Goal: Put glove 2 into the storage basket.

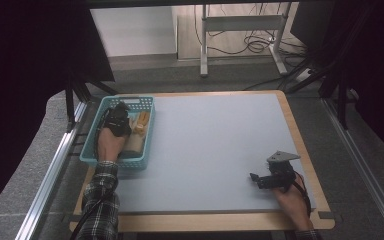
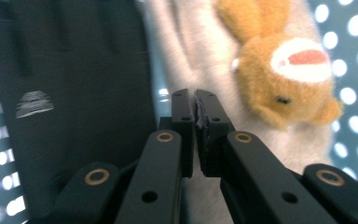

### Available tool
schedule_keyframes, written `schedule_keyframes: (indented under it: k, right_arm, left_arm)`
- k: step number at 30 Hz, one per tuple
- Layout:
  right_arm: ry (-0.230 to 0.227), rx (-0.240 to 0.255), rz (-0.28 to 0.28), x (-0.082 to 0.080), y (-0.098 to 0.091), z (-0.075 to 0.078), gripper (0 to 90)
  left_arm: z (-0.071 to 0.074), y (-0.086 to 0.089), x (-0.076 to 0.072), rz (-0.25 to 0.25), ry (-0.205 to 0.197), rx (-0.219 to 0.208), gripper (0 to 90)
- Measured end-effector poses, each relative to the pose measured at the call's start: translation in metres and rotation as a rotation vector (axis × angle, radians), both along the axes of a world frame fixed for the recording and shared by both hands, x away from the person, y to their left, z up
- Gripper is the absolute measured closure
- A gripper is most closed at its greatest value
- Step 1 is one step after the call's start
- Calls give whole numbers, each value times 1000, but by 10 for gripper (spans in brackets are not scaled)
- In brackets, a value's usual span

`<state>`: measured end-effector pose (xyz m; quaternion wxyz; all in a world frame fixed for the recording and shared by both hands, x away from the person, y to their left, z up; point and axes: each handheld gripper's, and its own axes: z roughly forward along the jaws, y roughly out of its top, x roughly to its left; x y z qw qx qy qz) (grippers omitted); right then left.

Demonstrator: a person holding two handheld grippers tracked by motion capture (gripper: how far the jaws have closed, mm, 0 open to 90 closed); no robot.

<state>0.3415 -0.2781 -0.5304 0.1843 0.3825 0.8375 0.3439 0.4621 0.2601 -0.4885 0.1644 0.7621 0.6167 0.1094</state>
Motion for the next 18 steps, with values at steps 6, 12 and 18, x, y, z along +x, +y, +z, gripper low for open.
schedule_keyframes:
  k: [6, 12, 18]
  right_arm:
    - [0, 0, 0, 0, 0, 0, 81]
    - [-1, 0, 1, 0, 0, 0, 81]
    - [0, 0, 1, 0, 0, 0, 81]
  left_arm:
    - [1, -15, 6, -27, -13, -29, 900]
    - [4, -6, 2, 2, -50, -28, 821]
    - [13, 8, -6, 44, -131, -15, 653]
